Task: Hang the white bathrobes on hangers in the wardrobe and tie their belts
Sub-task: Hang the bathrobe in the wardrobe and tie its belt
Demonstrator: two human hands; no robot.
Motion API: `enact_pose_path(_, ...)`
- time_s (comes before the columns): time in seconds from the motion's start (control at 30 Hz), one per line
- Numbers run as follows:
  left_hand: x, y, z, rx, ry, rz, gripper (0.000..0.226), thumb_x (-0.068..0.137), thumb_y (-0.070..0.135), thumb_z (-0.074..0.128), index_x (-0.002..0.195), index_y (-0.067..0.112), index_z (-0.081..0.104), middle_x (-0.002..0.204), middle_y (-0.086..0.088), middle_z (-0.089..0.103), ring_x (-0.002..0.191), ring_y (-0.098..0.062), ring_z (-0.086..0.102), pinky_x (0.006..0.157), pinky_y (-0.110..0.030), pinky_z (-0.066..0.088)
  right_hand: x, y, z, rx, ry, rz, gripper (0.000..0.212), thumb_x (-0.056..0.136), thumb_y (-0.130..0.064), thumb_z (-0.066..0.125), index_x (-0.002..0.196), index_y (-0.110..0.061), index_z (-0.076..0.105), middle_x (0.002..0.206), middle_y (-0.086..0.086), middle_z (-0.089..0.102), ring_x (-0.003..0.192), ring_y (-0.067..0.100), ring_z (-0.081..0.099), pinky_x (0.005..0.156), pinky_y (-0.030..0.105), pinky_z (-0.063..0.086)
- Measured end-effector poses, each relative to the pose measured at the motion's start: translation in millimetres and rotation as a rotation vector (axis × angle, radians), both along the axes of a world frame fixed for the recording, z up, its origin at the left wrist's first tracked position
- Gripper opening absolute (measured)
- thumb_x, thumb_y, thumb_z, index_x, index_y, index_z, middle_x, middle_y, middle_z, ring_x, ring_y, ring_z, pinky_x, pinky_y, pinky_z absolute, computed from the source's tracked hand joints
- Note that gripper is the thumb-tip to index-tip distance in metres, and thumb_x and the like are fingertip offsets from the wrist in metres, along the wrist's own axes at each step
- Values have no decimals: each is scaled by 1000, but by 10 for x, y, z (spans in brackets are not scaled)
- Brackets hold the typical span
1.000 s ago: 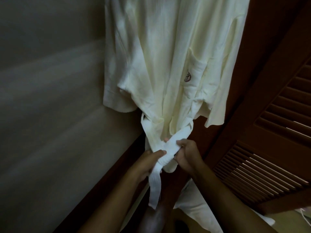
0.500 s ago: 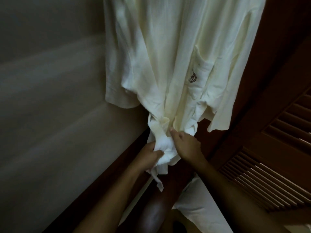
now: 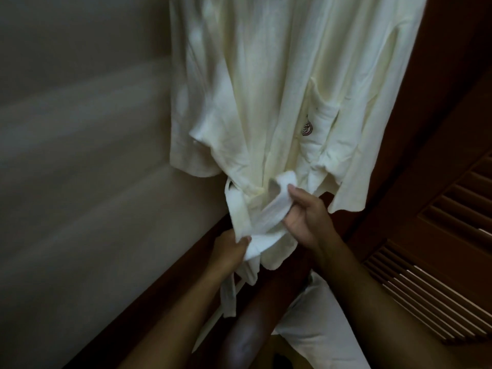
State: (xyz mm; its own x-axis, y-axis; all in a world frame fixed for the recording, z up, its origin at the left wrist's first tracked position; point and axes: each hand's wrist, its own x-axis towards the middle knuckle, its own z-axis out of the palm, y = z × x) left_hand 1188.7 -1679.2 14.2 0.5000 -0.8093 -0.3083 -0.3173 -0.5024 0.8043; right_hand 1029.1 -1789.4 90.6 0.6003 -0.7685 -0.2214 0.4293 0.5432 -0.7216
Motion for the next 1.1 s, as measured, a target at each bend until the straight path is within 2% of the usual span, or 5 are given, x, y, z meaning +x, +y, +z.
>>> enact_pose_path(0.3, 169, -93, 132, -94, 23, 206, 41, 98, 25, 65, 132, 1, 62, 117, -9, 65, 118, -30, 62, 88, -26, 40, -952, 292, -252, 171, 14, -381, 20, 83, 3, 44, 84, -11, 57, 88, 6, 54, 78, 19, 58, 76, 36, 49)
enact_pose_path(0.5, 223, -47, 179, -117, 170, 42, 38, 96, 25, 69, 132, 11, 64, 109, 1, 65, 103, -20, 64, 83, -28, 46, -1313, 668, -920, 311, 756, -129, 45, 96, -19, 66, 138, -5, 57, 133, 32, 57, 125, 46, 56, 101, 56, 51)
enact_pose_path(0.63, 225, 12, 170, -91, 172, -98, 29, 97, 25, 68, 125, 17, 67, 104, 3, 66, 88, -10, 63, 78, -26, 50, -1011, 823, -874, -92, 1078, -110, 42, 96, -24, 69, 135, -16, 54, 121, 9, 64, 105, 23, 62, 103, 50, 51)
enact_pose_path(0.77, 231, 38, 201, -70, 189, -178, 25, 96, 25, 68, 118, 15, 70, 106, 0, 72, 98, -20, 68, 96, -40, 54, -484, 750, -614, -532, 1082, -121, 35, 98, -42, 60, 129, -27, 56, 117, -11, 62, 101, 2, 60, 91, 33, 52)
enact_pose_path(1.1, 437, -29, 232, -218, 231, -325, 36, 94, 26, 73, 129, 19, 68, 111, 7, 74, 101, -4, 71, 87, -26, 58, 210, 376, -444, -481, 879, 77, 25, 95, -35, 70, 103, -12, 65, 100, 8, 71, 86, 24, 73, 68, 33, 60)
